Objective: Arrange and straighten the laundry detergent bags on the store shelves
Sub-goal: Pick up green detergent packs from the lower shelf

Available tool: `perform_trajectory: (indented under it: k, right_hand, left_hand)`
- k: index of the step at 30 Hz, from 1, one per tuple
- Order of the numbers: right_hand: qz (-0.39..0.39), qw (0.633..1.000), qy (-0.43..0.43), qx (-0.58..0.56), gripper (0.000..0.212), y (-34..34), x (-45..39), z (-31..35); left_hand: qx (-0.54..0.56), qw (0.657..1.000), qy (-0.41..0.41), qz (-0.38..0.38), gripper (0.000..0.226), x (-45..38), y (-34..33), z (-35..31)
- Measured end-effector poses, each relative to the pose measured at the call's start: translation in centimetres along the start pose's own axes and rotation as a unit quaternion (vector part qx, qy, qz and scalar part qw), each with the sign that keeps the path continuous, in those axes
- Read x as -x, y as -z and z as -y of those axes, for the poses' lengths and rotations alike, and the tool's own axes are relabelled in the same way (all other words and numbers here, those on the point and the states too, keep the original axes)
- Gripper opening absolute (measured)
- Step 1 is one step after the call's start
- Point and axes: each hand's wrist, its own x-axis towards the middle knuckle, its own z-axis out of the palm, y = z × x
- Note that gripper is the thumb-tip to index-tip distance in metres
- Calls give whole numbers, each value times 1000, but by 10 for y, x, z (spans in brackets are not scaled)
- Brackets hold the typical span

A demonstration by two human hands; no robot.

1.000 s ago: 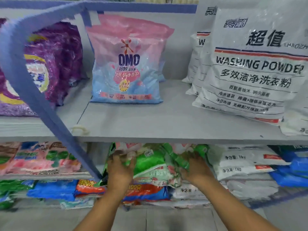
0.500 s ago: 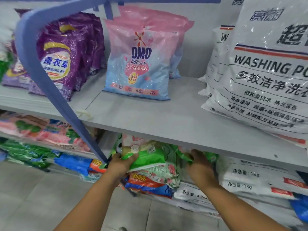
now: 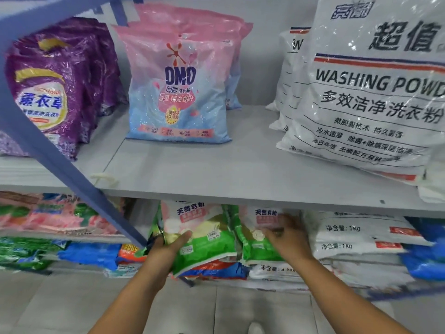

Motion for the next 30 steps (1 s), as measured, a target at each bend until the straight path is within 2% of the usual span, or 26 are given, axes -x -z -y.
perform_trajectory:
  k: [2,5,7,9,11,12,17,21,25,30]
  right_hand:
    - [25,991,-67,-114,78,-9,-8,-12]
    - [61,963,-90,-247,50,-4,-7,-2]
    - [117,924,-122,-343,35,2,-7,0]
    - [167,871,-162,-432,43,7,-3,-2]
    - [192,828,-196,-489,46,8,4,-3]
    - [195,816,-210,-502,44,8,7,-3]
    - [217,766,-241,-555,41,14,26,10]
    - [193,752,-270,-570,31,18,40,27]
    - [184,777,-277,-535,60,4,65,27]
    - [199,751,-209,-594,38,17,101,23]
  left_hand:
    - [-4,1000,-3,11,93,-4,2,3]
    - [-1,998,17,59,100,-7,14,7]
    - [13,995,33,94,95,0,20,2]
    - [55,990,53,116,74,8,23,-2]
    - [96,982,80,138,39,15,24,-2]
    - [121,978,88,146,30,17,26,-2]
    - [169,968,106,152,29,19,36,3]
    - [149,965,108,186,31,11,49,5]
    - [156,963,97,199,39,8,58,16]
    - [155,968,77,180,51,33,67,30]
